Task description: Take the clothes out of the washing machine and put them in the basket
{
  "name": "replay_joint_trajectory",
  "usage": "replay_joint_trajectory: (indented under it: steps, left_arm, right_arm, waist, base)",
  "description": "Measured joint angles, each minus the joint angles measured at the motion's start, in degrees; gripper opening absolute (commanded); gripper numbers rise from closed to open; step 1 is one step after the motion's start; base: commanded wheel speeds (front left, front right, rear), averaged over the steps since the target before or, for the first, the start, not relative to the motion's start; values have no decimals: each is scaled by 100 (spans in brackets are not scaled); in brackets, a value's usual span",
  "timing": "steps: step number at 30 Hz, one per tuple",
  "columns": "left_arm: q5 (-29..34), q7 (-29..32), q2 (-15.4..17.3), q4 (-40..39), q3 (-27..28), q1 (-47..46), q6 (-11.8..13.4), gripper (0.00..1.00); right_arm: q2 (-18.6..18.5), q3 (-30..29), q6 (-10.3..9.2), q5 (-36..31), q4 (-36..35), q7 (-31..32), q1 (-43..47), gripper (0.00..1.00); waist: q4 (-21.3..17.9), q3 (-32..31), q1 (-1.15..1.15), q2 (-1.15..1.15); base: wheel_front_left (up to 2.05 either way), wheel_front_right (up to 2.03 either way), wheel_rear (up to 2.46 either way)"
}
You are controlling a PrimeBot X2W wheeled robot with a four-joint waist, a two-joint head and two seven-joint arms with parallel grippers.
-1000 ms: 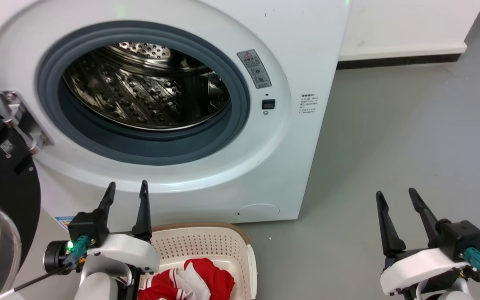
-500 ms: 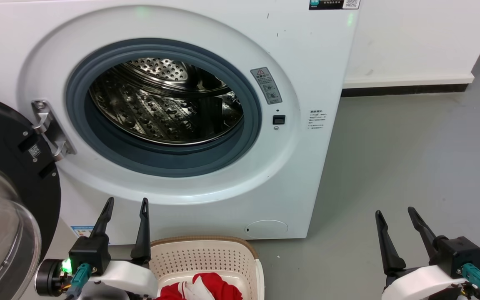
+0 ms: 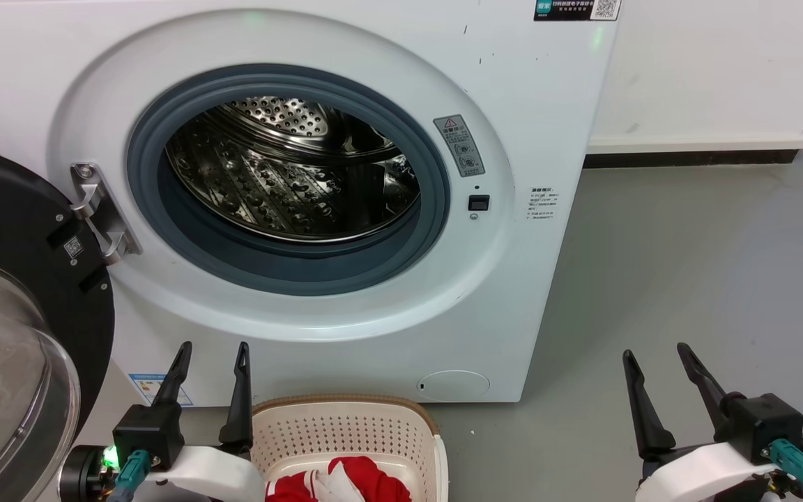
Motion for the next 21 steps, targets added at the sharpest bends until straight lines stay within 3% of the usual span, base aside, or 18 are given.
replay_joint_trajectory:
  steps: [13, 14, 21]
  left_arm:
    - [-102, 9, 43, 32, -29, -1, 75, 100]
    - [-104, 9, 46, 31, -36, -1, 75, 0]
    - [-394, 151, 27, 315, 20, 67, 64, 0]
  right_arm:
    - [0, 15, 0, 18, -19, 19, 18, 100]
    - [0, 16, 0, 19, -22, 19, 18, 0]
    - [1, 32, 0, 342, 175, 32, 107, 0]
  waist:
    - [-28, 50, 0, 0]
    - [-30, 54, 0, 0]
    - [-28, 64, 1, 0]
  base:
    - [0, 0, 0]
    - [0, 0, 0]
    - [0, 0, 0]
